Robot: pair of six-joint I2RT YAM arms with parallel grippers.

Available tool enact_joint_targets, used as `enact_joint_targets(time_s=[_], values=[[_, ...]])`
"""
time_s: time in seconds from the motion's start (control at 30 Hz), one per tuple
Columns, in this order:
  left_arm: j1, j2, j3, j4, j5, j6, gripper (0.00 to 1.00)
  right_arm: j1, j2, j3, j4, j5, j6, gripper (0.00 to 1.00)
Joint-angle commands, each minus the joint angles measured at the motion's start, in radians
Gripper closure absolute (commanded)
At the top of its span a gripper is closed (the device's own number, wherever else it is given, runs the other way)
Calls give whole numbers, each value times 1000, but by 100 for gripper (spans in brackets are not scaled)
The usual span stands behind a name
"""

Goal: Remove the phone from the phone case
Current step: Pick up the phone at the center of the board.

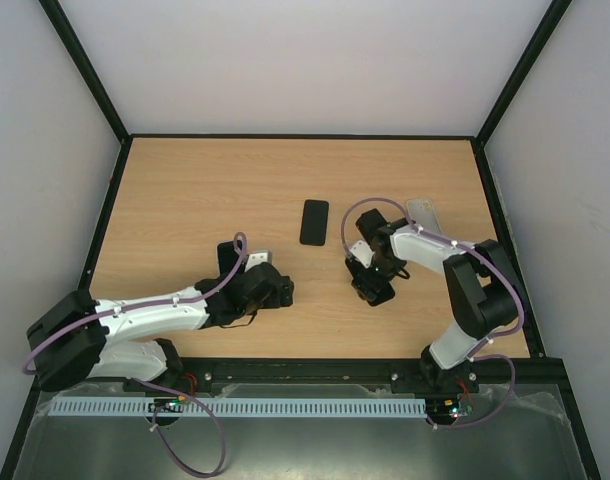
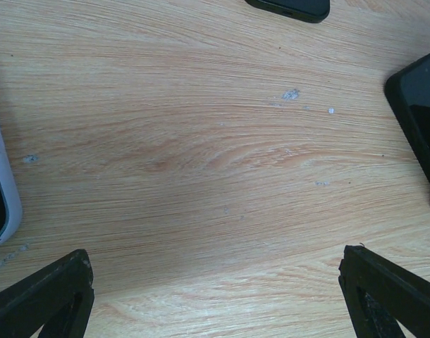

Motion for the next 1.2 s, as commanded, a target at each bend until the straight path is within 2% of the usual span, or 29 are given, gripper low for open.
enact_joint_targets(time_s=[0.0, 0.07, 0.33, 0.57, 0.73, 0.87, 0.9, 1.0, 1.17], values=[[4, 11, 0, 11, 6, -5, 6, -41, 85, 10, -37, 38, 7, 1], [4, 8, 1, 9, 6, -5, 6, -56, 104, 20, -48, 22, 1, 3], [4, 8, 1, 13, 9, -6, 6, -58, 92, 10, -49, -28, -42, 25], [4, 23, 7, 22, 13, -3, 6, -1, -22, -75, -83, -9, -237, 31], [2, 51, 25, 27, 25, 0, 6, 66, -113, -155, -125, 25, -372, 31], [3, 55, 30, 26, 30, 0, 6, 62, -80, -134, -132, 69, -318, 28], [2, 55, 32, 27, 31, 1, 6, 58, -67, -124, -133, 58, -300, 25], [2, 52, 37, 19, 32, 2, 7, 55, -33, -110, -121, 38, -249, 3], [2, 47, 43, 9, 32, 2, 6, 28, 48, -79, -101, 29, -145, 3]])
